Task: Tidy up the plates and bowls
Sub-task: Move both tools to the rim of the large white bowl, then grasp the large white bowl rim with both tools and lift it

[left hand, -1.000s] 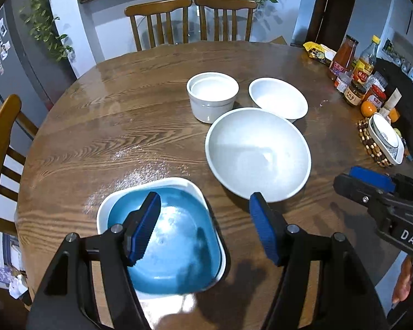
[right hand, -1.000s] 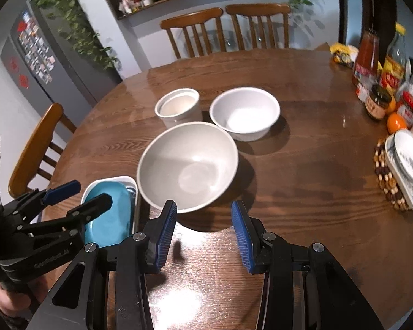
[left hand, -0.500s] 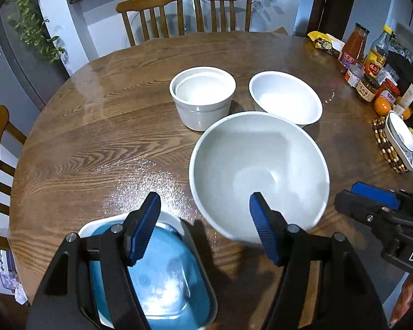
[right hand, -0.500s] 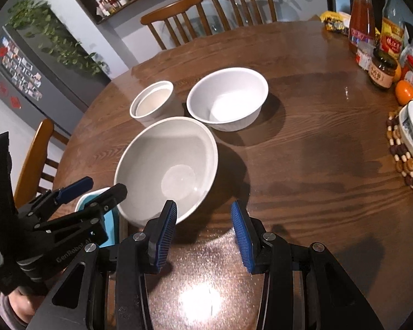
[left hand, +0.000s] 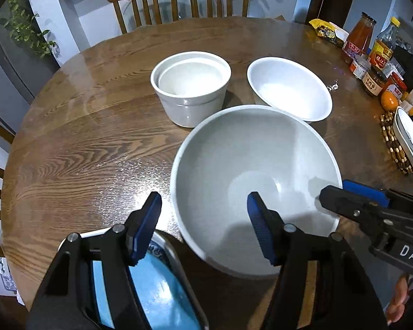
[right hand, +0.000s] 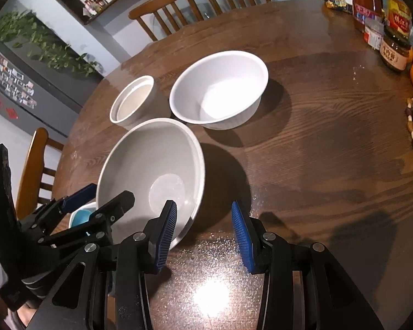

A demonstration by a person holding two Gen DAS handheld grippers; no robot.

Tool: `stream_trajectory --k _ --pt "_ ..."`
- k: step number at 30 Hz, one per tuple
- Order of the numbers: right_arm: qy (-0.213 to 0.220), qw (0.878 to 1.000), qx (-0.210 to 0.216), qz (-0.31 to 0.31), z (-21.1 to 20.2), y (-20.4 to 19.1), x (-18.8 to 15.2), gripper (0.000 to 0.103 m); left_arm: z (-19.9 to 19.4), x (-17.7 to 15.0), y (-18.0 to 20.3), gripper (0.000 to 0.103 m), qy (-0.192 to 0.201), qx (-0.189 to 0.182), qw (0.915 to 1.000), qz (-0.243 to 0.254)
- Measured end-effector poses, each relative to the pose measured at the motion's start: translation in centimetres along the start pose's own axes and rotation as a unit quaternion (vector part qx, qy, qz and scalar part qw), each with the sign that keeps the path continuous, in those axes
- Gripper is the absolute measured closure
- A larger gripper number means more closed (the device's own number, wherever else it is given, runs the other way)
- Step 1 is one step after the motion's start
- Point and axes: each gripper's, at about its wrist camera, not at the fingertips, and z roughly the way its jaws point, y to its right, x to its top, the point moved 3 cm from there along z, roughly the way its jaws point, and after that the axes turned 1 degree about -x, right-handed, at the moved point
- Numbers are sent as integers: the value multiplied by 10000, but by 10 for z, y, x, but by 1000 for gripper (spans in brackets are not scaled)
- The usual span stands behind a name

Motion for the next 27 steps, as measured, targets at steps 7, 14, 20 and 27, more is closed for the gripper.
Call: stream_trajectory --k 7,14,20,27 --pt "-82 9999 131 -38 10 1 2 61 7 4 2 62 -60 -22 10000 2" --pt "-184 9995 229 -100 17 0 3 80 14 3 4 79 -211 -99 9997 24" --pt "-156 9997 135 -121 16 0 2 84 14 2 4 79 -221 -120 9997 2" --pt "33 9997 78 -211 -4 -3 -2 84 -11 -5 8 79 -38 -180 9998 74"
